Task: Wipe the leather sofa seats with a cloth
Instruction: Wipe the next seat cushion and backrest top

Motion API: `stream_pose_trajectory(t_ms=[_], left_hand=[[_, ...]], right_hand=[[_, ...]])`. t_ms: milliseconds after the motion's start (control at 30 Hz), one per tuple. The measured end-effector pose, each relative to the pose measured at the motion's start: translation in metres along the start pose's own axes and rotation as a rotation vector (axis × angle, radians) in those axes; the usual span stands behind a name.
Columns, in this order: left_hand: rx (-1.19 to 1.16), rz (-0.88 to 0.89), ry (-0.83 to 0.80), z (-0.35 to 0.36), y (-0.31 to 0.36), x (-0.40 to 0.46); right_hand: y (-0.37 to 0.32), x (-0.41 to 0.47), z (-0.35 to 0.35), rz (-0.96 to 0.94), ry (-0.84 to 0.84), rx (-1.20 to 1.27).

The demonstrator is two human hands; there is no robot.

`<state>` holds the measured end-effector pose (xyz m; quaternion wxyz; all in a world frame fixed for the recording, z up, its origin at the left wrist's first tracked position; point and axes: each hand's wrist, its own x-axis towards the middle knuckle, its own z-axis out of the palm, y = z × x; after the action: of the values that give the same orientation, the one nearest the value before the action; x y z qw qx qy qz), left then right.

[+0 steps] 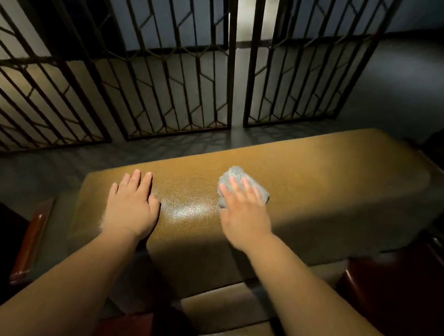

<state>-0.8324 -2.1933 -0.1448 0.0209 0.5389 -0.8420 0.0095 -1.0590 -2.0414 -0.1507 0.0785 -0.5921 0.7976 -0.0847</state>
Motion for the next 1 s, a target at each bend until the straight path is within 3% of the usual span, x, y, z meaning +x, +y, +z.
stream_pose_trajectory(t_ms=[100,200,333,433,500,600,733,800,867,933,1000], left_hand=[[0.063,0.131,-0.056,-0.029,0.034,-0.001],[-0.082,0.305,-0.033,-0.049,0.106,0.003],[-0.256,0.231,-0.093,-0.025,0.185,0.023],[-0.151,0.162,-0.002,0.018,0.199,0.031],[-0.124,0.165,0.077,0.034,0.199,0.033],[-0.141,0.166,0.123,0.035,0.197,0.036],[-0.106,0.172,0.114,0.030,0.198,0.033],[-0.107,0.175,0.121,0.030,0.199,0.034],[-0.108,0.162,0.140,0.032,0.200,0.036],[-0.100,0.163,0.152,0.035,0.199,0.036],[-0.102,0.168,0.160,0.035,0.199,0.034]], right_hand=[[0.028,-0.006,-0.026,-0.118,-0.105,0.061],[0.104,-0.006,-0.044,0.042,-0.044,0.032],[0.206,-0.015,-0.058,0.374,0.052,0.005],[0.199,-0.002,-0.040,0.464,0.205,-0.057],[0.156,0.007,-0.018,0.375,0.327,-0.026],[0.089,0.007,0.008,0.043,0.299,-0.021],[0.138,0.008,-0.001,-0.158,0.292,-0.103],[0.202,0.004,-0.013,-0.014,0.378,-0.158],[0.256,-0.001,-0.037,0.292,0.390,-0.169],[0.257,0.002,-0.042,0.553,0.410,-0.039],[0.210,0.004,-0.028,0.536,0.487,0.008]])
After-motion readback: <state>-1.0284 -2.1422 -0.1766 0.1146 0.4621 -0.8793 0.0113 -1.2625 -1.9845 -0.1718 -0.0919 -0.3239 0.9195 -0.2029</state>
